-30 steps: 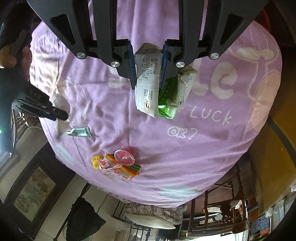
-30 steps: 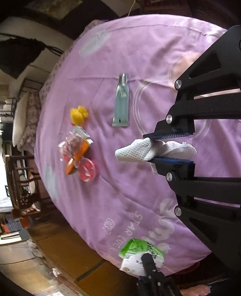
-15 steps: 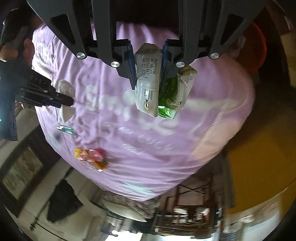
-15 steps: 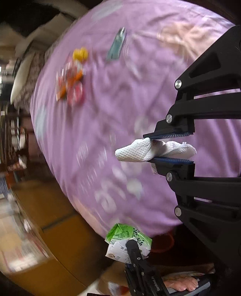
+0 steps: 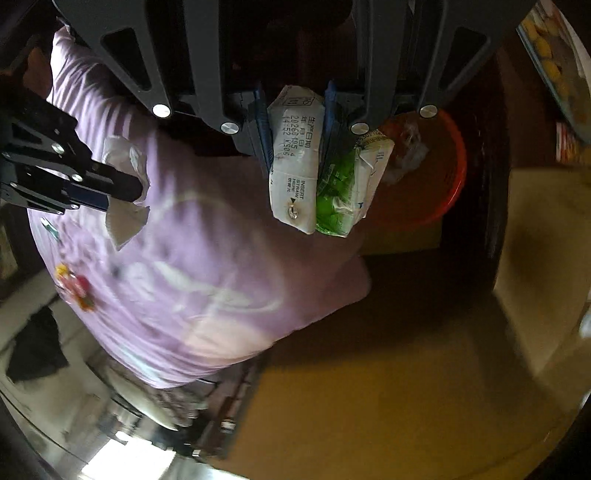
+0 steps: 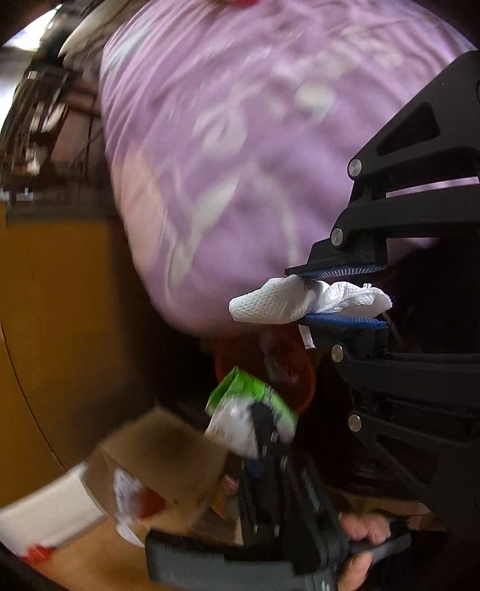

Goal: Collect trash
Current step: 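Carry the cartons and tissue over the red wastebasket, then open the left tool over the basket while the right tool releases the tissue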

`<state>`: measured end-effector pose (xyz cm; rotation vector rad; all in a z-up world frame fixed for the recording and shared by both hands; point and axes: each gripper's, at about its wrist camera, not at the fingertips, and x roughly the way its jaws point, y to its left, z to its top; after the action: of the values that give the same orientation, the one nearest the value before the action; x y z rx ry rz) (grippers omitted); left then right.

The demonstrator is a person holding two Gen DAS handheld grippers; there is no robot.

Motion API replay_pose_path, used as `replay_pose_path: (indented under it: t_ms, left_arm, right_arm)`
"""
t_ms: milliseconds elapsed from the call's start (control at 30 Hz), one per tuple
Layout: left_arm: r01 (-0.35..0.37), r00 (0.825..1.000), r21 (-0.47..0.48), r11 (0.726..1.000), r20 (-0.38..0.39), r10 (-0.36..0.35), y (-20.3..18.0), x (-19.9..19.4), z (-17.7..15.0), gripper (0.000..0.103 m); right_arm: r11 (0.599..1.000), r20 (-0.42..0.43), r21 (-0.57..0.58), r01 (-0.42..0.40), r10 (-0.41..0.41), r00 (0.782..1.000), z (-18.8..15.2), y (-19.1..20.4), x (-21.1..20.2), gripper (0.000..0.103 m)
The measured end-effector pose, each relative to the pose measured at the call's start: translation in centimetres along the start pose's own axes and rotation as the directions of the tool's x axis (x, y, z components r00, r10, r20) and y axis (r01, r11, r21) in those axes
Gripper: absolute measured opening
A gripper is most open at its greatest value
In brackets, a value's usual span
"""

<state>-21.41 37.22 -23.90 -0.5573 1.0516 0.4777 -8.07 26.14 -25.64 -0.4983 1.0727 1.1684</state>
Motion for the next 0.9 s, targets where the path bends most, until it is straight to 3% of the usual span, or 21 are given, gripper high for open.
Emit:
replay_pose_path:
  t_ms: [233, 367, 700, 900]
  left_arm:
    - [-0.017, 0.998, -0.153, 0.988, -0.055, 0.009, 6.5, 3.2, -1.0, 0.024]
    - [-0.050, 0.996, -0.171, 0.984, -0.087, 0.035, 8.7, 5.3, -1.2, 0.024]
    - [-0.134, 0.979, -0.214, 0.968, -0.180, 0.096, 12.7, 10.4, -2.3, 0.024]
    - [-0.154, 0.971, -0.227, 0.962, -0.213, 0.105, 13.9, 11.8, -2.9, 0.024]
  right_arm:
    - [0.992, -0.112, -0.107, -0.064, 0.052, 0.992, 2.1, 6.1, 5.8, 0.020]
    - [0.984, -0.167, -0.138, -0.109, 0.086, 0.982, 2.4, 8.4, 9.1, 0.020]
    - [0.981, -0.277, -0.019, -0.195, 0.183, 0.943, 4.4, 8.7, 17.9, 0.022]
    - [0.982, -0.294, -0.005, -0.190, 0.181, 0.939, 5.0, 9.4, 20.0, 0.022]
